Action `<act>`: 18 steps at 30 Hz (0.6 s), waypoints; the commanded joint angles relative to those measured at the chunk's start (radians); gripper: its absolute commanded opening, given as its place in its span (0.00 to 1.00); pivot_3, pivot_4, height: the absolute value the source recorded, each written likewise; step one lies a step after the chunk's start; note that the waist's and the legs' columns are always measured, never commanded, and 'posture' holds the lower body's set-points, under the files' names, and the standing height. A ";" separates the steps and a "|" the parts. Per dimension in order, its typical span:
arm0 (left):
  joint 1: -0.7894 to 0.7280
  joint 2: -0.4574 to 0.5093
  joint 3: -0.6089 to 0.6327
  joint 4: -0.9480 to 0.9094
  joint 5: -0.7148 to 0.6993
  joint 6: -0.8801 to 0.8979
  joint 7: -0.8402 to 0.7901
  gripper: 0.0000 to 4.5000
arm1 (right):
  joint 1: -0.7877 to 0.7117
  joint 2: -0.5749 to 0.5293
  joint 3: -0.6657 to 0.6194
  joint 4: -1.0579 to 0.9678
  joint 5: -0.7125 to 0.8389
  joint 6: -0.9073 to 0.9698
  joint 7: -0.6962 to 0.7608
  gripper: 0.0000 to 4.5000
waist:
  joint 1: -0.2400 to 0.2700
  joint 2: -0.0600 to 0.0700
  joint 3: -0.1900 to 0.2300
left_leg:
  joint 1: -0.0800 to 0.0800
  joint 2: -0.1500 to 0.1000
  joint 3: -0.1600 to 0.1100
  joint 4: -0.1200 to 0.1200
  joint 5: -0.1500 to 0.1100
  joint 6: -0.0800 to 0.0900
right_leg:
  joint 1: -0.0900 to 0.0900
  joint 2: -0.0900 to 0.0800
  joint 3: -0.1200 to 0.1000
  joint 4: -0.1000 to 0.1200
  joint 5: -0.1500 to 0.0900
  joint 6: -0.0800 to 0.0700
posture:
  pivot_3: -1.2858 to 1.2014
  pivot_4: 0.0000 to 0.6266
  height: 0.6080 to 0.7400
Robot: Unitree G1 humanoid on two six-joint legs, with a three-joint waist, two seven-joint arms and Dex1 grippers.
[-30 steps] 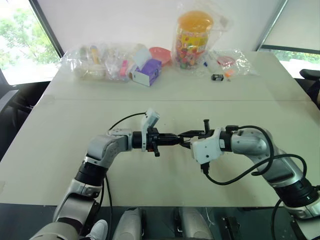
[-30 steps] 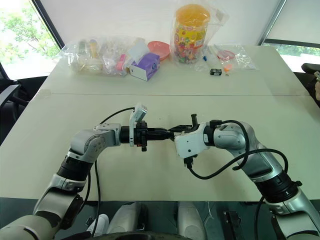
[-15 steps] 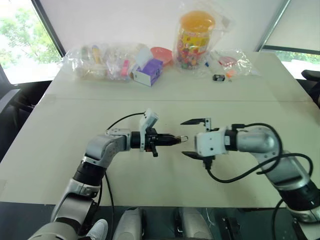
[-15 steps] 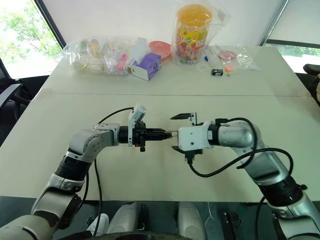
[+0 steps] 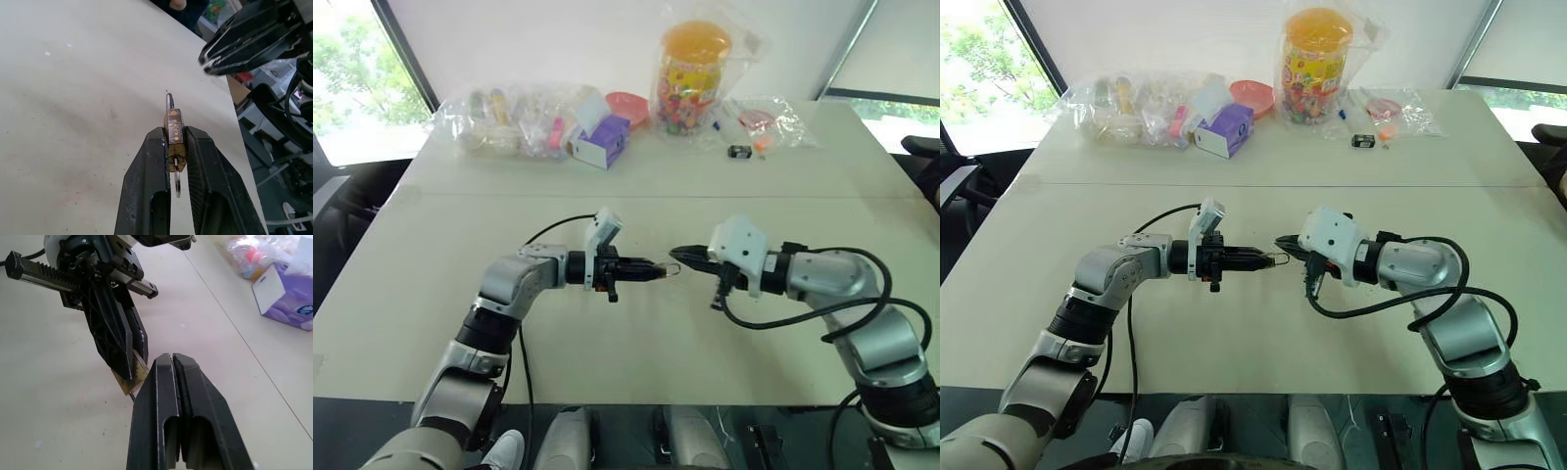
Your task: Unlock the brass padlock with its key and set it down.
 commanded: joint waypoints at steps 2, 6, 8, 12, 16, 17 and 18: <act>-0.023 0.003 0.029 -0.037 -0.036 0.012 -0.017 0.00 | 0.008 -0.003 0.006 0.001 -0.015 -0.021 -0.031 0.01 | 0.000 0.000 0.000 | 0.000 0.000 0.000 0.000 0.000 0.000 | 0.000 0.000 0.000 0.000 0.000 0.000 | 0.52 0.24 0.96; -0.024 0.002 0.036 -0.044 -0.044 0.020 -0.016 0.00 | 0.020 -0.006 0.019 0.014 -0.022 -0.035 -0.038 0.01 | -0.001 0.000 0.000 | 0.000 0.000 0.000 0.000 0.000 0.000 | 0.000 0.000 0.000 0.000 0.000 0.000 | 0.52 0.24 0.96; -0.025 0.001 0.043 -0.049 -0.052 0.027 -0.014 0.00 | 0.030 -0.013 0.034 0.034 -0.041 -0.058 -0.036 0.01 | -0.001 0.000 0.000 | 0.000 0.000 0.000 0.000 0.000 0.000 | 0.000 0.000 0.000 0.000 0.000 0.000 | 0.52 0.24 0.96; -0.033 -0.008 0.066 -0.050 -0.079 0.043 -0.009 0.00 | 0.040 -0.017 0.058 0.079 -0.066 -0.101 -0.033 0.01 | -0.001 0.000 0.000 | 0.000 0.000 0.000 0.000 0.000 0.000 | 0.000 0.001 0.000 0.000 0.000 0.000 | 0.52 0.24 0.96; -0.034 -0.013 0.074 -0.055 -0.083 0.050 -0.005 0.00 | 0.044 -0.024 0.063 0.105 -0.083 -0.132 -0.030 0.01 | -0.001 0.000 0.000 | 0.000 0.000 0.000 0.000 0.000 0.000 | 0.000 0.001 0.000 0.000 0.000 0.000 | 0.52 0.24 0.96; -0.034 -0.013 0.072 -0.053 -0.080 0.049 -0.005 0.00 | 0.046 -0.026 0.059 0.105 -0.082 -0.133 -0.029 0.01 | -0.001 0.000 0.000 | 0.000 0.000 0.000 0.000 0.000 0.000 | 0.000 0.001 0.000 0.000 0.000 0.000 | 0.52 0.24 0.96; -0.033 -0.012 0.071 -0.052 -0.078 0.047 -0.006 0.00 | 0.048 -0.029 0.051 0.103 -0.078 -0.131 -0.028 0.01 | -0.001 0.000 0.000 | 0.000 0.000 0.000 0.000 0.000 0.000 | 0.000 0.001 0.000 0.000 0.000 0.000 | 0.52 0.24 0.96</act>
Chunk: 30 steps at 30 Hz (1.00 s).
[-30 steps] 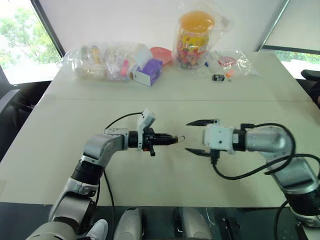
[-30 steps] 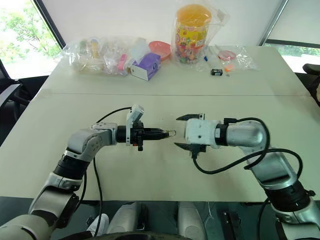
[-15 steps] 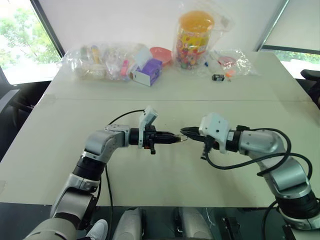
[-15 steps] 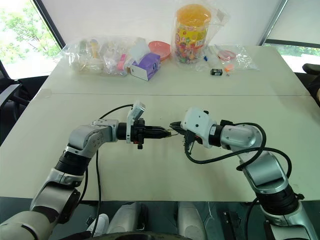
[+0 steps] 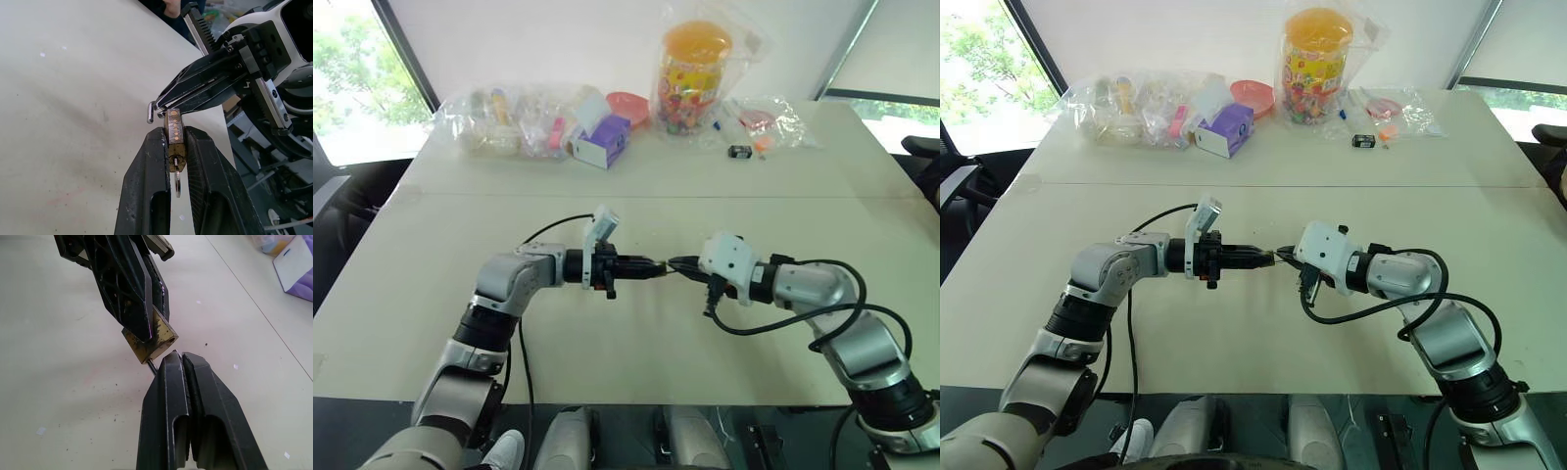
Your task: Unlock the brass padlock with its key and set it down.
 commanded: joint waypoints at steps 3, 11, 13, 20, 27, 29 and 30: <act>-0.025 -0.006 0.036 -0.054 -0.049 -0.015 -0.032 0.00 | 0.033 -0.043 -0.028 0.004 -0.010 -0.010 0.007 0.01 | 0.001 0.000 0.000 | 0.000 0.000 0.000 0.000 0.000 0.000 | 0.000 0.000 0.000 0.000 0.000 0.000 | 0.52 0.24 0.96; -0.030 -0.006 0.031 -0.051 -0.055 -0.020 -0.038 0.00 | 0.006 -0.040 -0.008 0.047 -0.028 -0.041 0.002 0.01 | -0.002 0.000 0.000 | 0.000 0.001 0.000 0.000 0.000 0.000 | 0.000 0.000 0.000 0.000 0.000 0.000 | 0.52 0.24 0.96; -0.034 -0.009 0.031 -0.042 -0.048 -0.027 -0.035 0.00 | 0.013 -0.044 -0.011 0.042 -0.028 -0.041 0.005 0.01 | -0.001 0.000 0.000 | 0.000 0.001 0.000 0.000 0.000 0.000 | 0.000 0.000 0.000 0.000 0.000 0.000 | 0.52 0.24 0.96; -0.050 -0.070 -0.006 0.066 0.054 -0.136 0.037 0.00 | 0.201 -0.132 -0.105 -0.101 -0.006 -0.002 0.016 0.01 | 0.023 0.000 0.000 | -0.001 -0.001 0.000 0.000 0.000 0.000 | 0.000 -0.001 0.000 -0.002 0.000 0.000 | 0.52 0.24 0.96; -0.138 -0.243 0.000 0.325 0.142 -0.249 0.140 0.00 | 0.333 -0.148 -0.265 -0.303 0.040 0.141 -0.038 0.01 | 0.022 -0.001 0.000 | -0.001 -0.002 0.000 0.000 0.000 0.001 | 0.001 0.000 0.000 -0.002 0.000 0.000 | 0.52 0.24 0.96; -0.160 -0.281 0.003 0.398 0.165 -0.288 0.154 0.00 | 0.329 -0.142 -0.285 -0.339 0.048 0.181 -0.059 0.01 | 0.021 -0.001 0.000 | -0.001 -0.001 0.000 0.000 0.000 0.001 | 0.001 0.001 0.000 -0.002 0.000 0.000 | 0.52 0.24 0.96; -0.170 -0.297 0.003 0.438 0.178 -0.312 0.156 0.00 | 0.324 -0.140 -0.289 -0.356 0.050 0.200 -0.070 0.01 | 0.021 -0.001 0.000 | -0.001 -0.001 0.000 0.000 0.000 0.001 | 0.001 0.001 0.000 -0.002 0.000 0.000 | 0.52 0.24 0.96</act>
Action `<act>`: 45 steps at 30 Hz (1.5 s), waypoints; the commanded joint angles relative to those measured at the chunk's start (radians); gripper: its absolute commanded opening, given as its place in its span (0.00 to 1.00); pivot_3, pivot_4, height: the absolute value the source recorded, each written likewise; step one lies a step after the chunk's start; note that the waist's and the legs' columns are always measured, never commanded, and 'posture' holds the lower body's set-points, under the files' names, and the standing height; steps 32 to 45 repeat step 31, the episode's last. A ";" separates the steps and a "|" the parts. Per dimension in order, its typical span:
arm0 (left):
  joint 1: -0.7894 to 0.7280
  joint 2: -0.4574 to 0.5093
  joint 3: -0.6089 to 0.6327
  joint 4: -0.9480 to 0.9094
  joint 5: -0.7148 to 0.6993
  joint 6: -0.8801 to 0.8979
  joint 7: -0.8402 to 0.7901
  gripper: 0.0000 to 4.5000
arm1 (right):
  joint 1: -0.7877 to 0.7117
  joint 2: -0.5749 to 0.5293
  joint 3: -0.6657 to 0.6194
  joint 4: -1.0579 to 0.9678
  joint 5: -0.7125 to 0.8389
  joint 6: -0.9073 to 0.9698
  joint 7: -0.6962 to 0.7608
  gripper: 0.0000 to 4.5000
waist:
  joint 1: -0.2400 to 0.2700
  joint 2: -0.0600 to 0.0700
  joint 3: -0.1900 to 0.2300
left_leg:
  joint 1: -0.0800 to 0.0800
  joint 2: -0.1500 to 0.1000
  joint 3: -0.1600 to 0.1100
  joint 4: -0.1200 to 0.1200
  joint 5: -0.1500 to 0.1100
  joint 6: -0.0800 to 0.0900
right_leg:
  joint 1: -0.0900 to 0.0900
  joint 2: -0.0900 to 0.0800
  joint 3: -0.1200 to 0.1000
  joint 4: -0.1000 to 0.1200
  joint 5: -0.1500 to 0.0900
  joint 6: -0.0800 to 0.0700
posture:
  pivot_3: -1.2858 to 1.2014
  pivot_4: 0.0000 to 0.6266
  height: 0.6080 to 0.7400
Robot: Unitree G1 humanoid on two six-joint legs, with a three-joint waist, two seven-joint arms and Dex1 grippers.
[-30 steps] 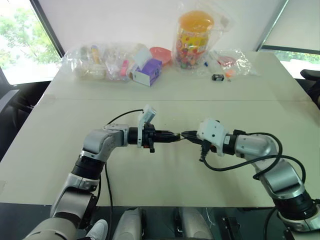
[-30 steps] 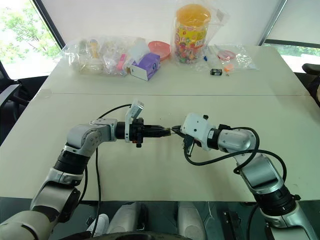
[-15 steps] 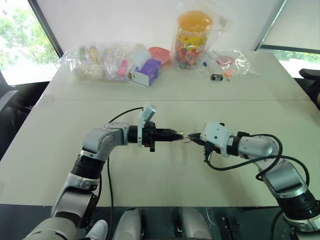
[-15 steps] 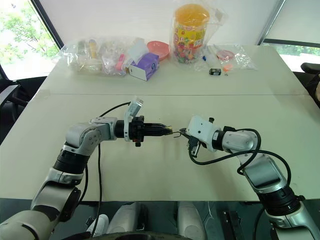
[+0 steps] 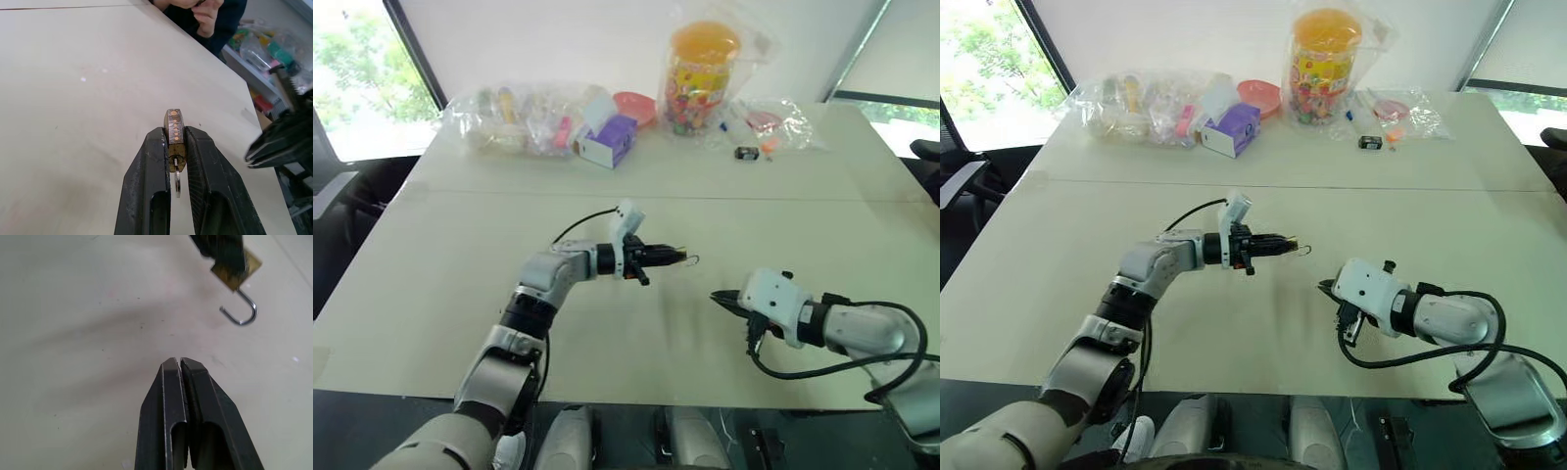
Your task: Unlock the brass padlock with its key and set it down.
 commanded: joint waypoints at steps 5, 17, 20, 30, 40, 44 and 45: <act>-0.080 -0.083 0.019 0.258 0.095 -0.178 0.033 0.00 | -0.035 0.007 -0.038 -0.139 0.024 0.116 -0.081 0.01 | -0.001 0.000 0.000 | 0.000 0.000 0.000 0.000 0.000 0.000 | 0.000 0.001 0.000 0.000 0.000 0.000 | 0.52 0.24 0.96; -0.002 0.049 0.023 0.120 0.099 -0.135 -0.152 1.00 | -0.034 -0.021 -0.045 -0.145 0.022 0.136 -0.090 0.00 | -0.010 0.000 0.000 | 0.001 0.001 0.000 -0.001 0.000 0.000 | 0.000 0.001 0.000 0.000 0.000 0.000 | 0.52 0.24 0.96; 0.053 0.118 0.020 -0.046 0.068 -0.078 -0.203 1.00 | -0.019 -0.044 -0.061 -0.130 0.021 0.124 -0.072 0.00 | -0.017 0.000 0.000 | 0.001 0.002 0.000 -0.001 0.000 0.000 | 0.000 0.001 0.001 0.000 0.000 0.000 | 0.52 0.24 0.96; 0.199 0.325 0.007 -0.436 0.019 -0.029 -0.285 1.00 | 0.000 -0.116 -0.134 -0.047 0.019 0.041 -0.003 0.00 | -0.006 0.000 0.000 | 0.000 0.001 0.000 -0.001 0.000 0.000 | 0.000 -0.001 0.001 0.000 0.000 0.000 | 0.52 0.24 0.96; 0.202 0.328 0.012 -0.452 0.013 -0.023 -0.275 1.00 | -0.004 -0.116 -0.137 -0.045 0.022 0.039 -0.002 0.00 | -0.006 0.000 0.000 | 0.000 0.001 0.000 -0.001 0.000 0.000 | 0.000 -0.001 0.001 0.000 0.000 0.000 | 0.52 0.24 0.96; 0.202 0.328 0.012 -0.452 0.013 -0.023 -0.275 1.00 | -0.004 -0.116 -0.137 -0.045 0.022 0.039 -0.002 0.00 | -0.006 0.000 0.000 | 0.000 0.001 0.000 -0.001 0.000 0.000 | 0.000 -0.001 0.001 0.000 0.000 0.000 | 0.52 0.24 0.96; 0.202 0.328 0.012 -0.452 0.013 -0.023 -0.275 1.00 | -0.004 -0.116 -0.137 -0.045 0.022 0.039 -0.002 0.00 | -0.006 0.000 0.000 | 0.000 0.001 0.000 -0.001 0.000 0.000 | 0.000 -0.001 0.001 0.000 0.000 0.000 | 0.52 0.24 0.96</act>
